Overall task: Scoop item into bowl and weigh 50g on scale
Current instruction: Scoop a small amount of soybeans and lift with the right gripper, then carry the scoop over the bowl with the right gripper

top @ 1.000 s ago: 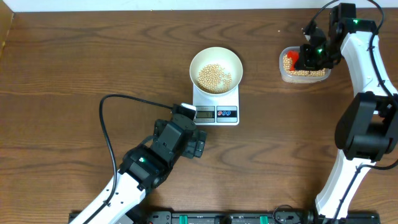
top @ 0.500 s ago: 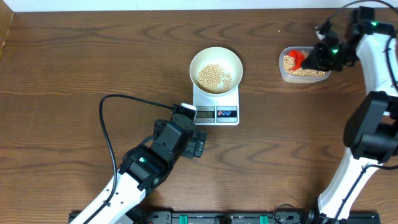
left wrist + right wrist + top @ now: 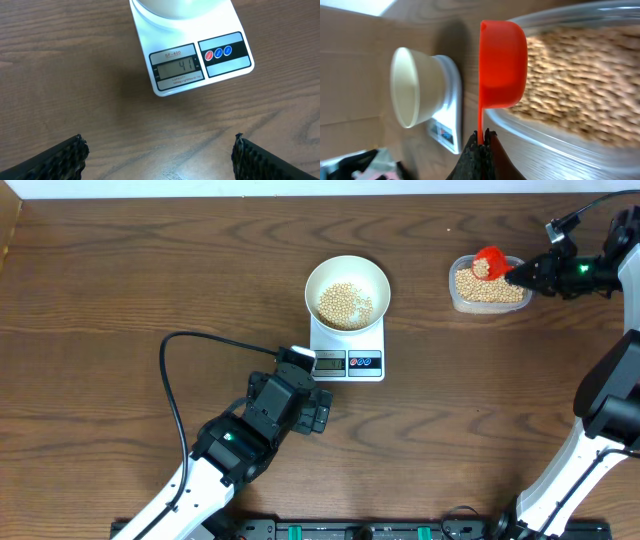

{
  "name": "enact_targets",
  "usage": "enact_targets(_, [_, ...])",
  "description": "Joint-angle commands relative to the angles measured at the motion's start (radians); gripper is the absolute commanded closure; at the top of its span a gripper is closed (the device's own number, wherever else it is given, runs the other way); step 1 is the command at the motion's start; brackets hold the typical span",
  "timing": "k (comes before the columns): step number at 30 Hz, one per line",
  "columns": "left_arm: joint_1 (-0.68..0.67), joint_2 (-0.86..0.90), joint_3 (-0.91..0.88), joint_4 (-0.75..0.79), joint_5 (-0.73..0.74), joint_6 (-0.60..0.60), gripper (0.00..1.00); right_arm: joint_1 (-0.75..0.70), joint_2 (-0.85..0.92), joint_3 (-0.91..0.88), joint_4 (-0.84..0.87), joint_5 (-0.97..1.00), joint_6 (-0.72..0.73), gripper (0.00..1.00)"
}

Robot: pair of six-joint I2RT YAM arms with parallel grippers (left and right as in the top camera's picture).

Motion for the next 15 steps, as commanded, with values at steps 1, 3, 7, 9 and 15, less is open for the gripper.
enact_targets(1, [-0.003, 0.0, 0.002, 0.0, -0.02, -0.002, 0.06, 0.014, 0.005, 0.006, -0.007, -0.163, -0.055, 0.99])
enact_targets(3, [-0.003, 0.0, 0.002, 0.0, -0.02, -0.002, 0.06, 0.031, 0.005, 0.006, -0.007, -0.198, -0.055, 0.99])
enact_targets(7, [-0.003, 0.0, 0.002, 0.0, -0.02, -0.002, 0.06, 0.086, 0.005, 0.006, -0.003, -0.203, -0.054, 0.99])
enact_targets(9, [-0.003, 0.0, 0.002, 0.0, -0.02, -0.002, 0.06, 0.114, 0.004, 0.009, 0.001, -0.203, -0.053, 0.99])
enact_targets(15, [-0.003, 0.0, 0.002, 0.0, -0.02, -0.002, 0.06, 0.216, 0.004, 0.074, -0.001, -0.201, -0.033, 0.99])
